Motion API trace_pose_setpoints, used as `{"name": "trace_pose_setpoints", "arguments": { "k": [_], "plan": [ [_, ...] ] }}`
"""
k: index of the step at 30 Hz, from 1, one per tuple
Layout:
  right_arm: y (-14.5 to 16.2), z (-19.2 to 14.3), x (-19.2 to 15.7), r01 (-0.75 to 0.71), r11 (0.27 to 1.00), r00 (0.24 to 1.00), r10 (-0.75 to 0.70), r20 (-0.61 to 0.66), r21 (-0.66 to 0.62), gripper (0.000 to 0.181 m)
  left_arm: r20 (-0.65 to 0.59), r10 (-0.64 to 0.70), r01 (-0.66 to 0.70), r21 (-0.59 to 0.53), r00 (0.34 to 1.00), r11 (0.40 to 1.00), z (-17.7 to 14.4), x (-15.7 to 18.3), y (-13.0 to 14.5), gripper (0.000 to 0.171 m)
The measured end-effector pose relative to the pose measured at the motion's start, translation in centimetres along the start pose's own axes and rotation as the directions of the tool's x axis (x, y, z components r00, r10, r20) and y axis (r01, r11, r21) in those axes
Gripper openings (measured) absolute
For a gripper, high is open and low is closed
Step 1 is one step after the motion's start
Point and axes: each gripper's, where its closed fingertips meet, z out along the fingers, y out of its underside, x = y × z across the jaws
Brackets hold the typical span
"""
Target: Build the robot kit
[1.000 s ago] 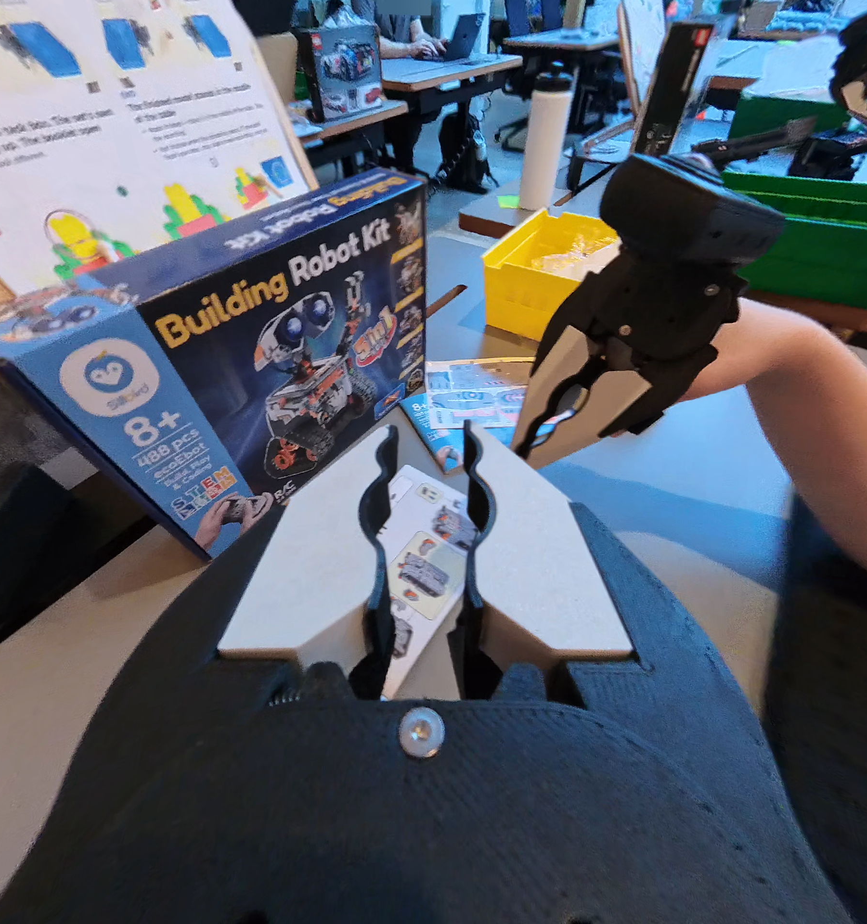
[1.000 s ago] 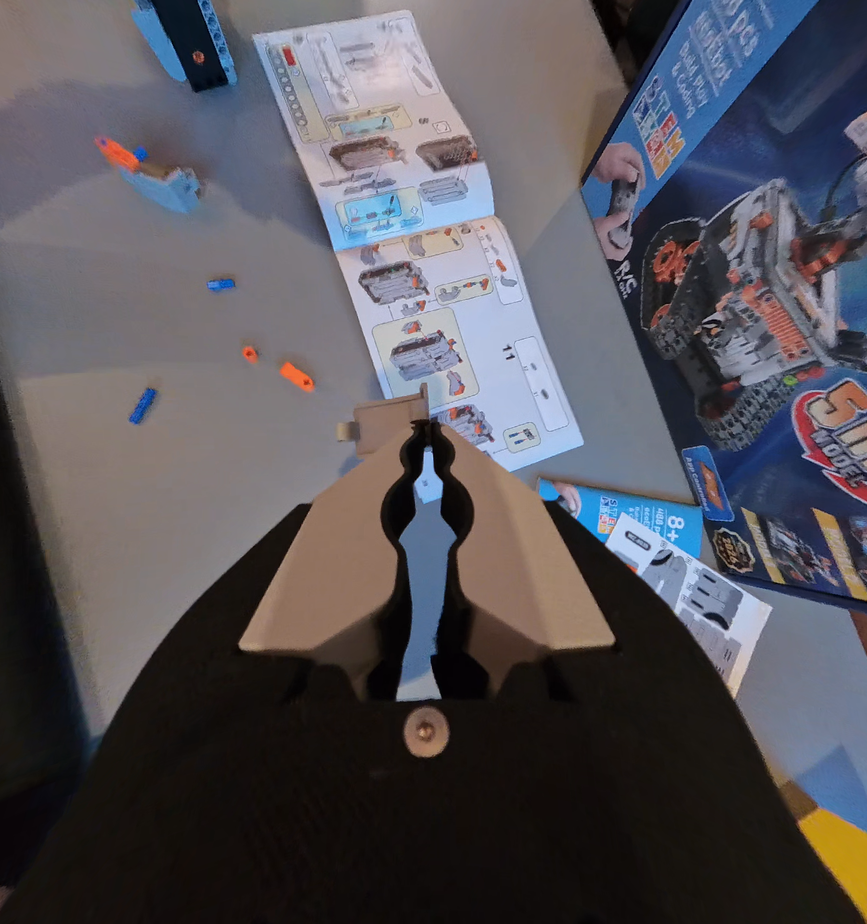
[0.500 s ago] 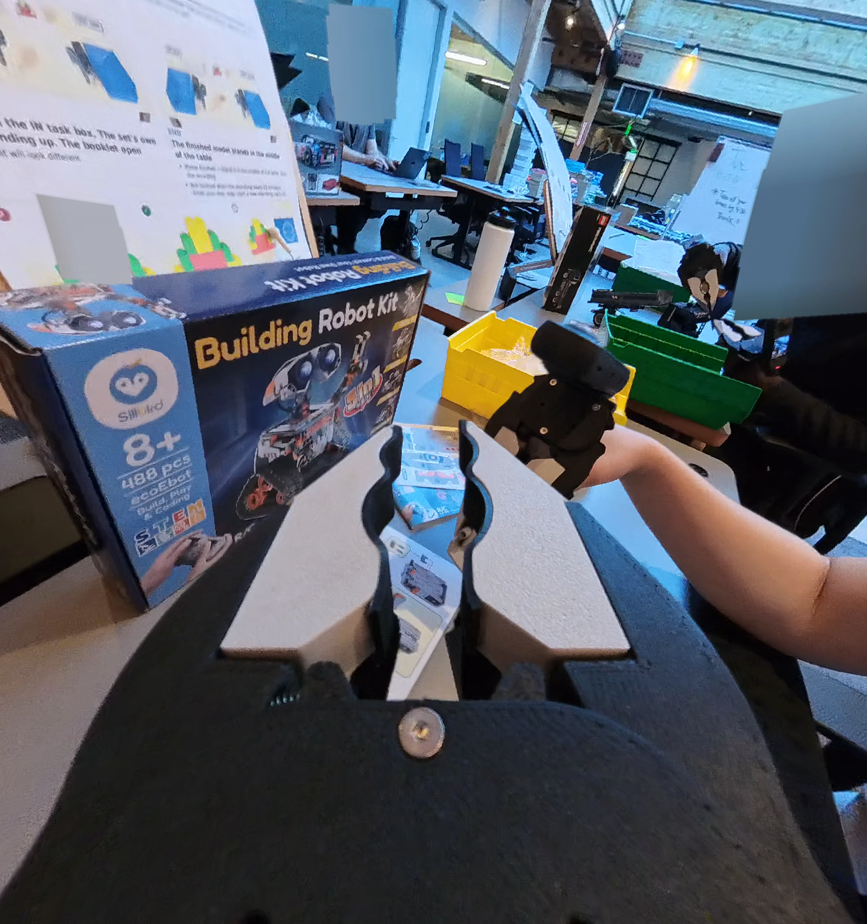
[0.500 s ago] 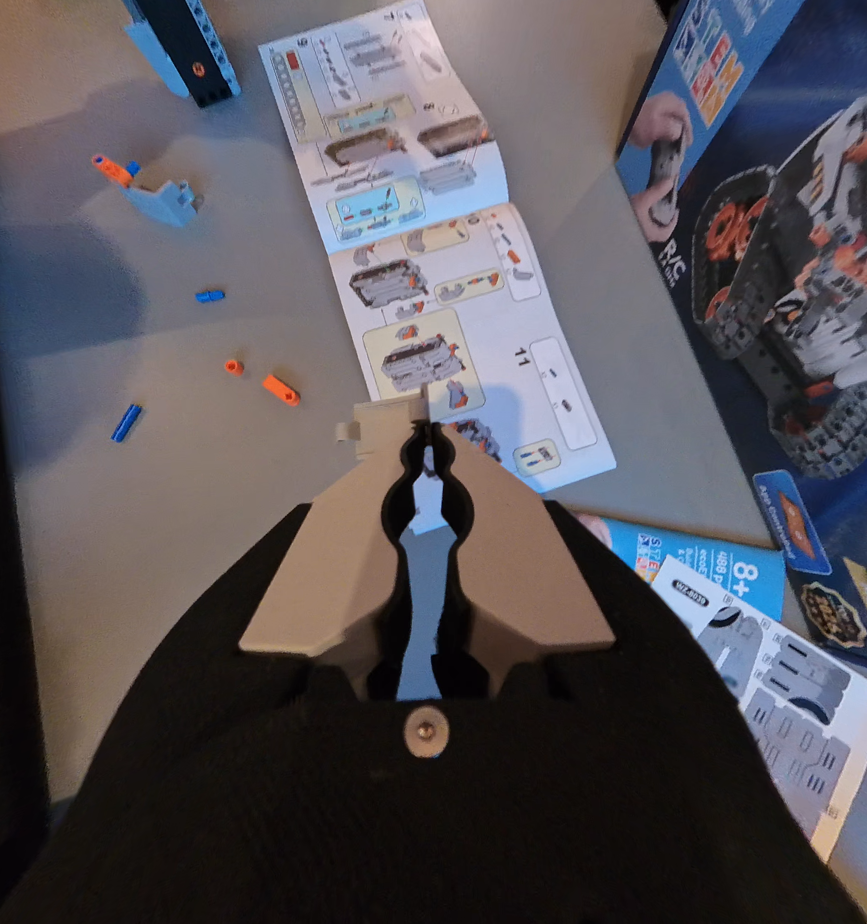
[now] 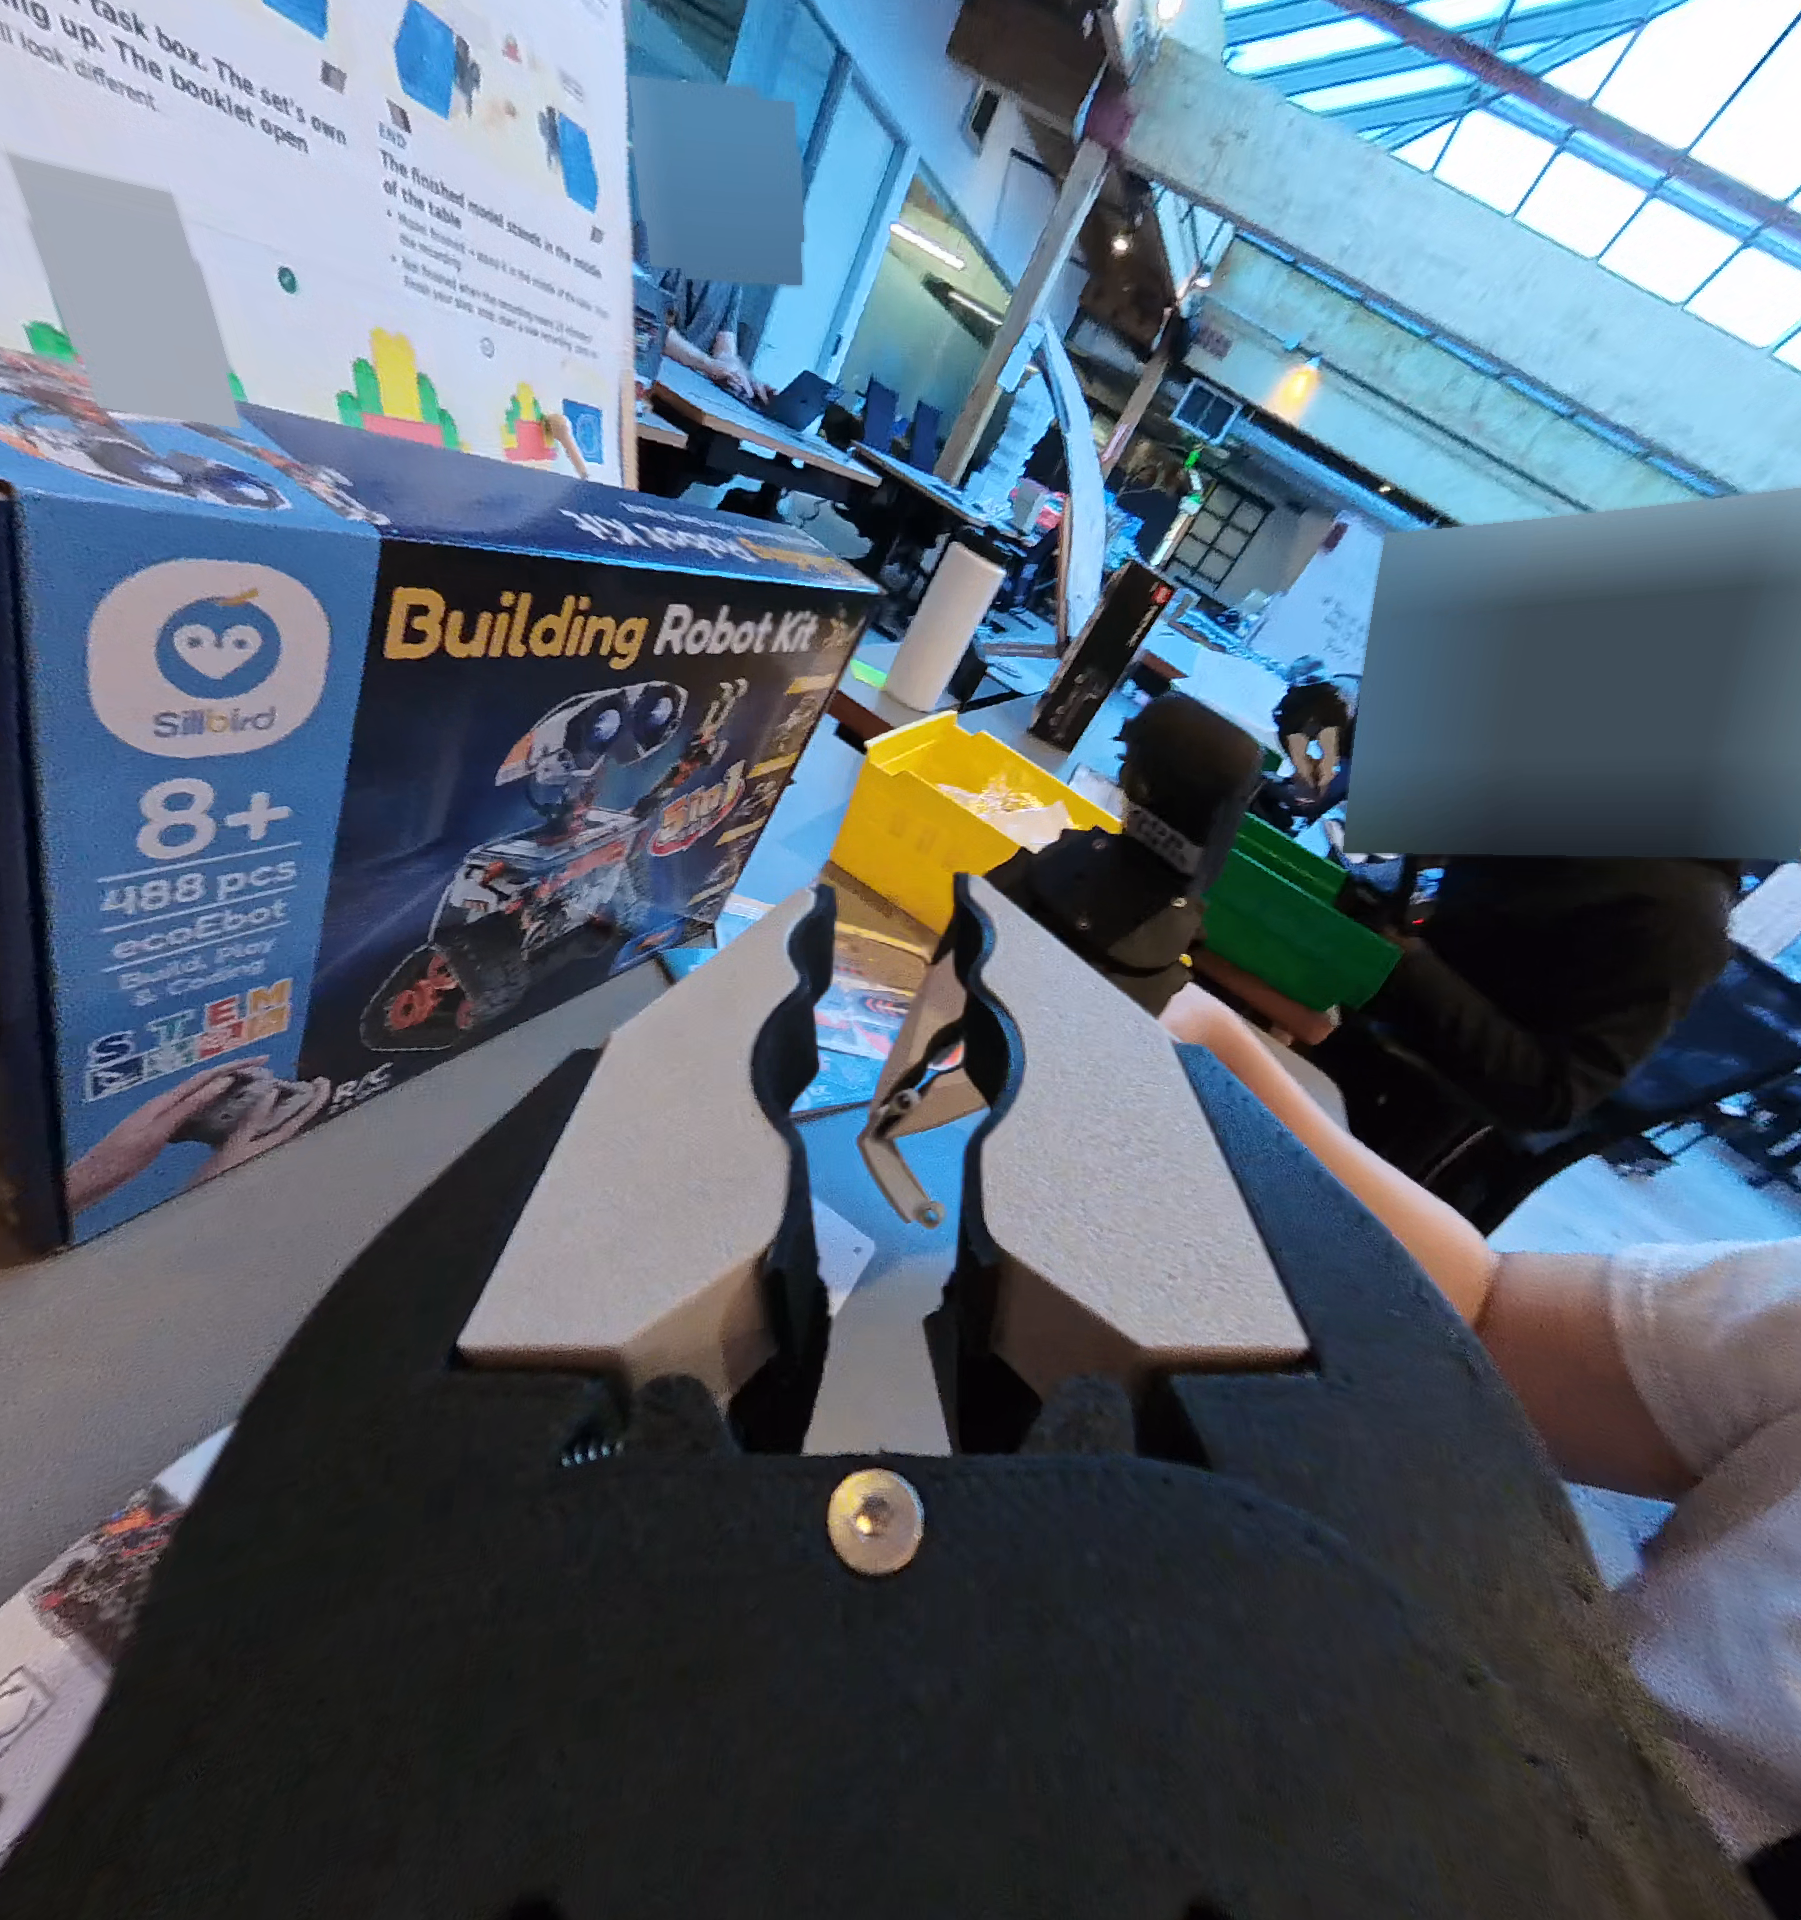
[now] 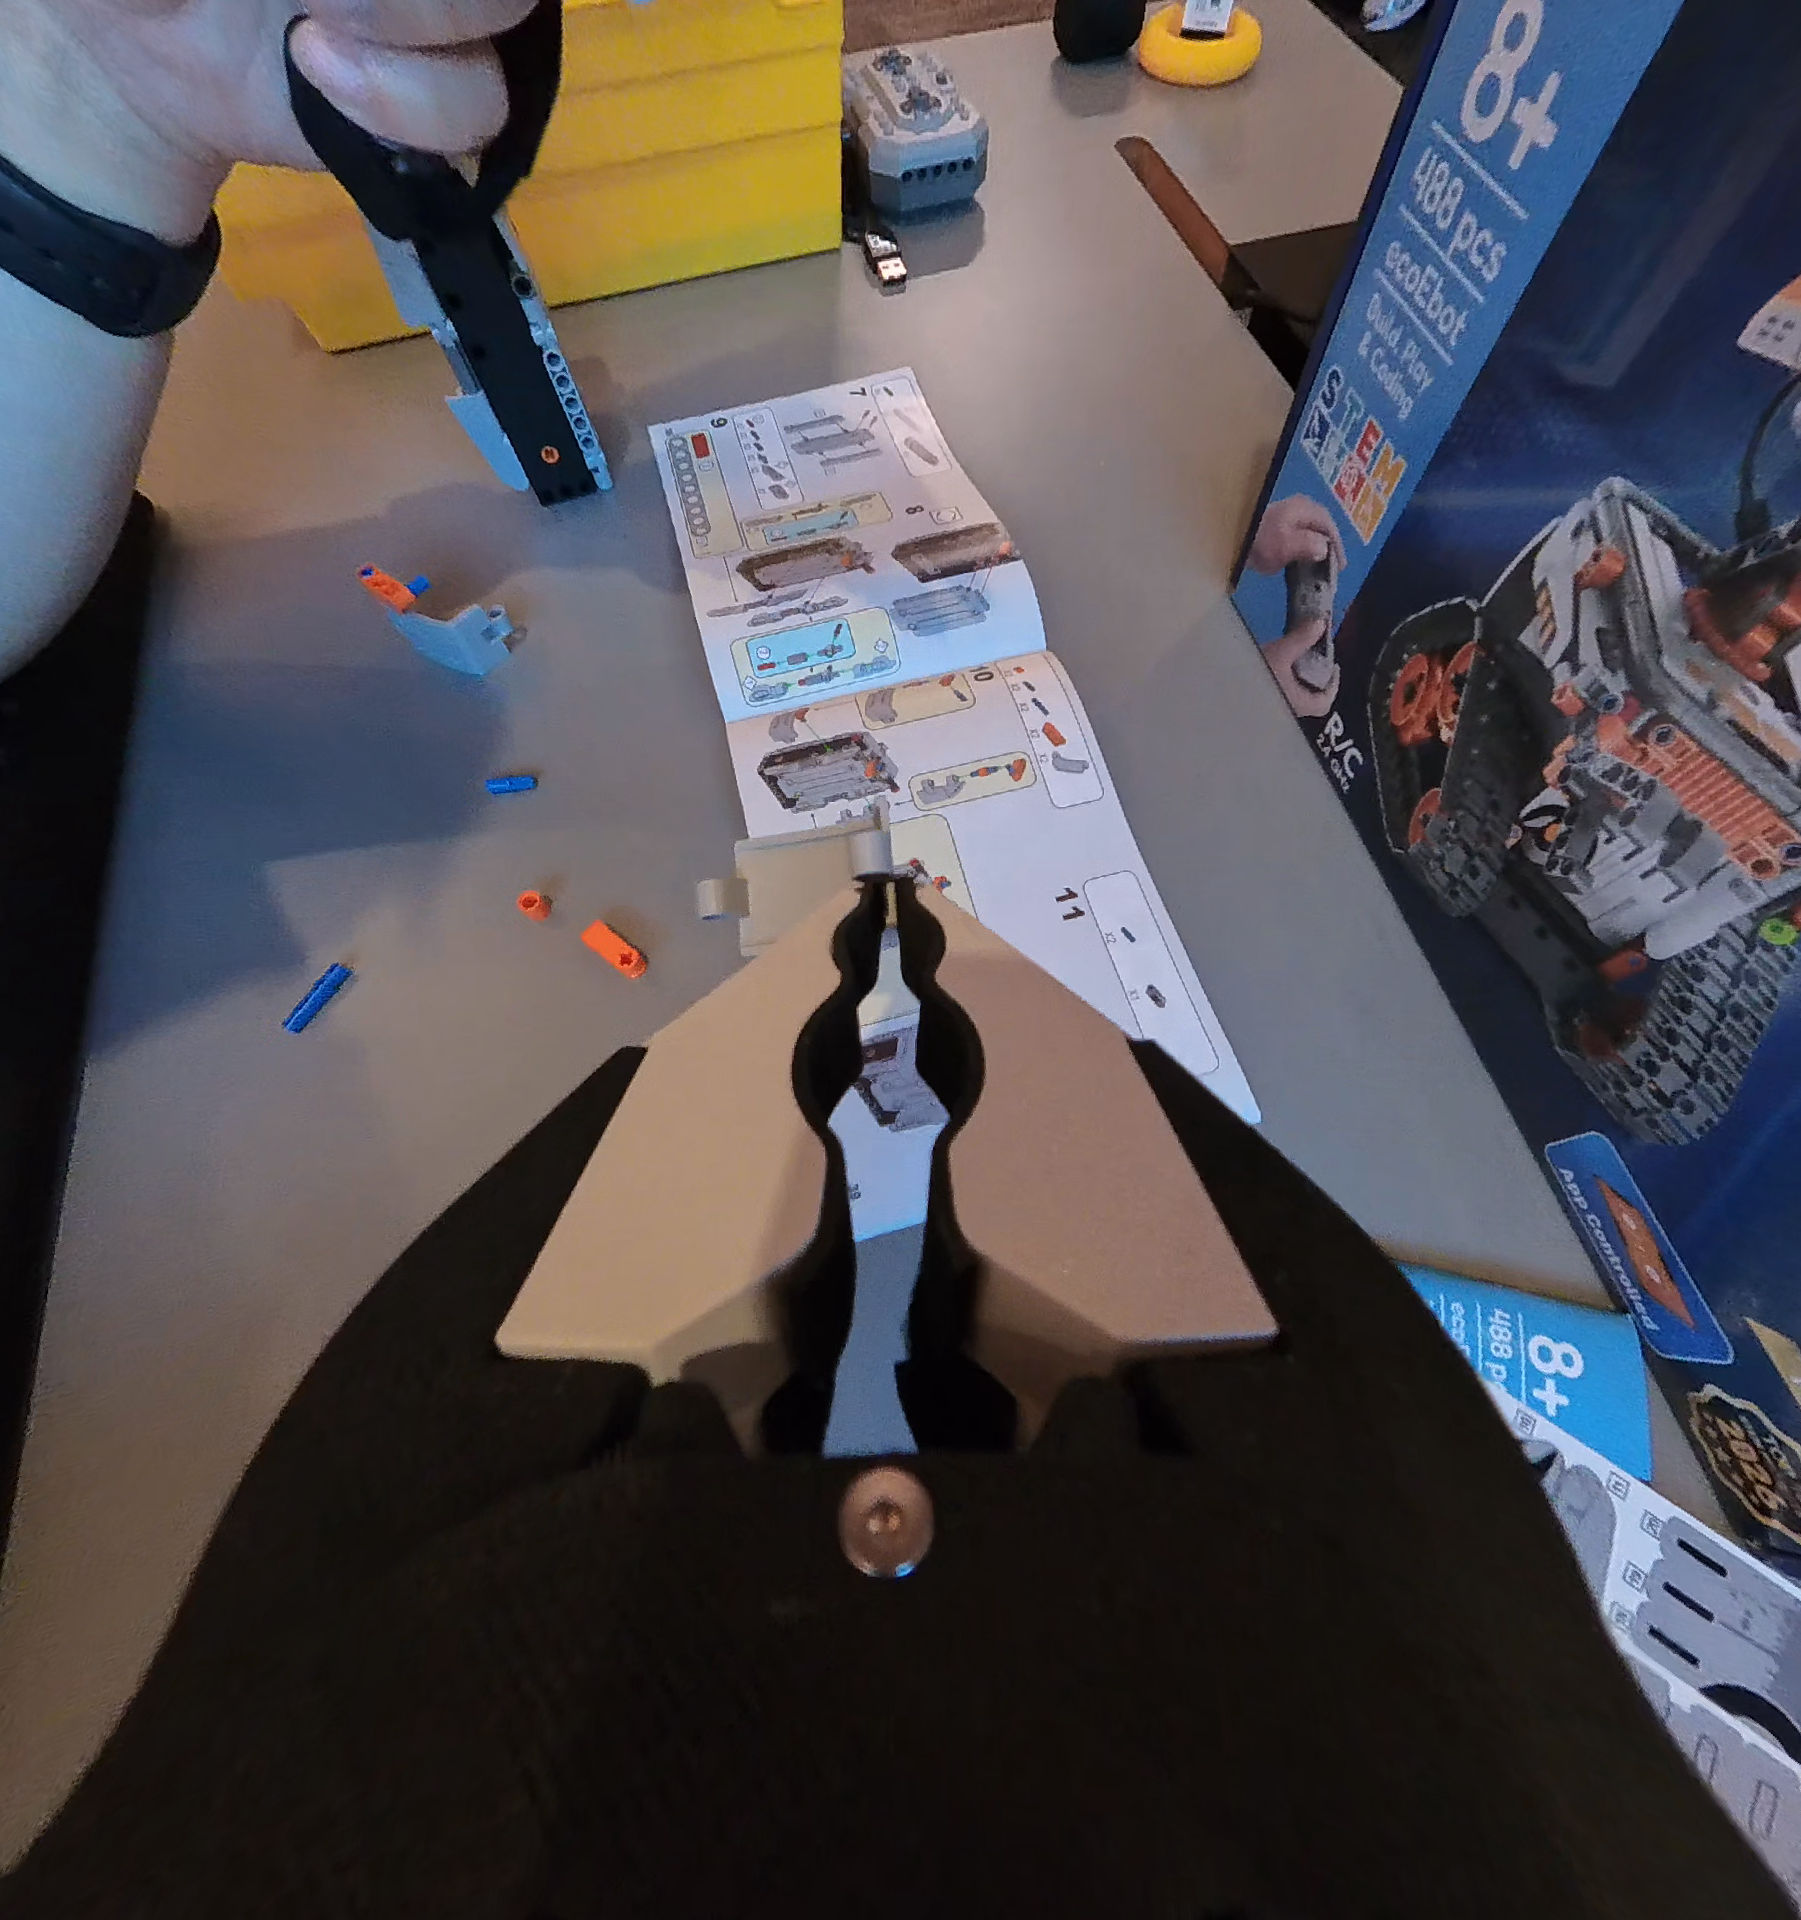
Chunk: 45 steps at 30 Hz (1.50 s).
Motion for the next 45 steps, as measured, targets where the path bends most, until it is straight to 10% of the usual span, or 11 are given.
{"name": "trace_pose_setpoints", "arguments": {
  "k": [45],
  "plan": [
    [0.8, 1.0, 0.2, -0.024, 0.997, 0.999, 0.022, -0.027, -0.070, 0.001, 0.186, 0.171, -0.108, -0.306, 0.968, 0.946, 0.8, -3.4, 4.9, 0.026]
  ]
}}
